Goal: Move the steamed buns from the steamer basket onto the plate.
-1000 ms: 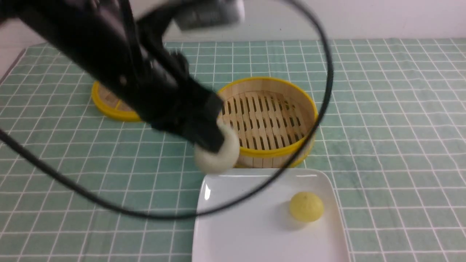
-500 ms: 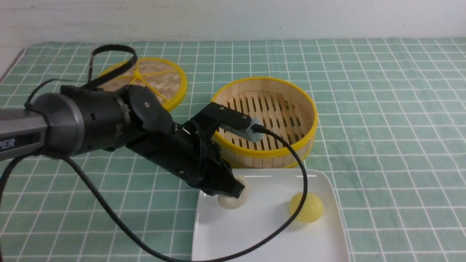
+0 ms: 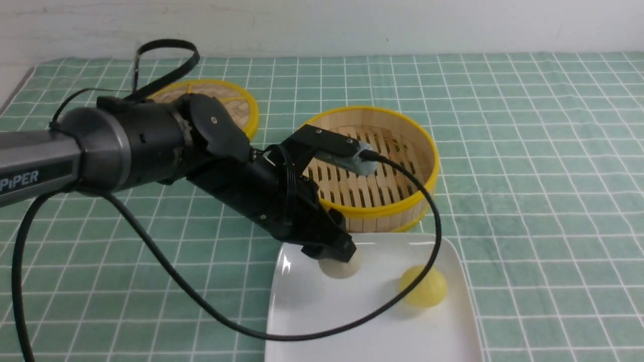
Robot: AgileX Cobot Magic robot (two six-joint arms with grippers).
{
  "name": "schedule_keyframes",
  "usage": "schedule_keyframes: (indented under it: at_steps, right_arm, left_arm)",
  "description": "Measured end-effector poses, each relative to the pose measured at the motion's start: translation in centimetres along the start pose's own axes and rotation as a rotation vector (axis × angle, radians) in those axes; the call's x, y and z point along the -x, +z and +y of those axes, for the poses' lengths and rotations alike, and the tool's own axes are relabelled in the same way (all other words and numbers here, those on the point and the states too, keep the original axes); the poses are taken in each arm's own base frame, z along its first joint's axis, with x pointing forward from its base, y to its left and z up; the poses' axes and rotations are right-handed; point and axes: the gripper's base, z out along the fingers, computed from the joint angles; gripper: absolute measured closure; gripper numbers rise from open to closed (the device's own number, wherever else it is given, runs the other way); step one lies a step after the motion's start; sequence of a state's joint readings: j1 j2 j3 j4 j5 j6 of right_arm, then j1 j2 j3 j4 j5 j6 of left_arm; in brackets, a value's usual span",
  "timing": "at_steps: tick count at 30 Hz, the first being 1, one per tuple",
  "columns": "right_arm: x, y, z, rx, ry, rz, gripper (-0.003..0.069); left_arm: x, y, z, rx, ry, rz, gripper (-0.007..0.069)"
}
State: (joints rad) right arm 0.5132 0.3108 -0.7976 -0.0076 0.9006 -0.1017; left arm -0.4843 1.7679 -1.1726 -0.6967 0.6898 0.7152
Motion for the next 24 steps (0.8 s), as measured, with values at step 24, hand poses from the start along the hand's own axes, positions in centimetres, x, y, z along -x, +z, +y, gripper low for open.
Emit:
schedule_keyframes:
  at_steps: [24]
  right_arm:
    - [0.0,0.0,0.0,-0.001,-0.003,-0.002,0.0216]
  left_arm:
    - [5.7,-18.0,-4.1,0.405,0.211,-0.414,0.012]
